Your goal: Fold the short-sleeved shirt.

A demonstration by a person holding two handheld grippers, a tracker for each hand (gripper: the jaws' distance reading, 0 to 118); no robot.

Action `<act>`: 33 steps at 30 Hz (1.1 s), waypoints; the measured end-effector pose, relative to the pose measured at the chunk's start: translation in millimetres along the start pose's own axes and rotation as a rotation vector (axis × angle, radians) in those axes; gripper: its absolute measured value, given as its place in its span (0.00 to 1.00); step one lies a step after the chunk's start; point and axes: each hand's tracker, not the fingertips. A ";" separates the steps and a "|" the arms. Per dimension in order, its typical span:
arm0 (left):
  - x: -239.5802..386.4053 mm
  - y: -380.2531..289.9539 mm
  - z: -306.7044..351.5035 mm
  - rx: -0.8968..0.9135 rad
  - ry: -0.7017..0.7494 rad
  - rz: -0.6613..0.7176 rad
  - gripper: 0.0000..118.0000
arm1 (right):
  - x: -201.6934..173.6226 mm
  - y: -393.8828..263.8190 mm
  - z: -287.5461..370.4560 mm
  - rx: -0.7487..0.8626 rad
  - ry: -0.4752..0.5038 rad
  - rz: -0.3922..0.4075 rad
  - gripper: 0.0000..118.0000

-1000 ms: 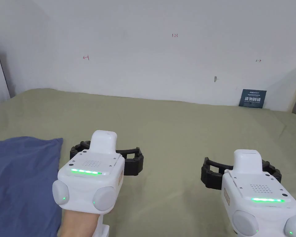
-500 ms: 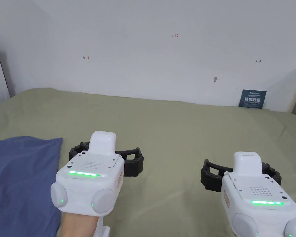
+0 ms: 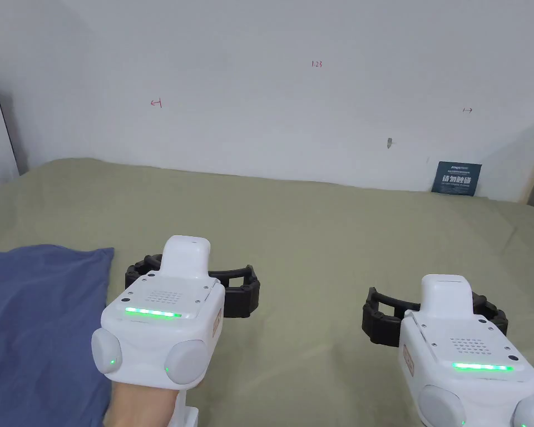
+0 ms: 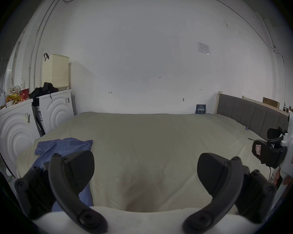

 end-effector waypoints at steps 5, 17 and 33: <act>0.6 -1.5 0.7 -0.005 -0.004 0.006 1.00 | 0.4 -1.0 2.2 -0.002 0.000 -0.004 1.00; 0.9 1.6 3.1 0.011 -0.002 0.008 1.00 | 2.8 1.6 3.3 0.014 -0.006 -0.006 1.00; -3.1 4.2 5.9 0.017 0.007 0.004 1.00 | 3.7 5.7 3.9 0.025 -0.016 0.001 1.00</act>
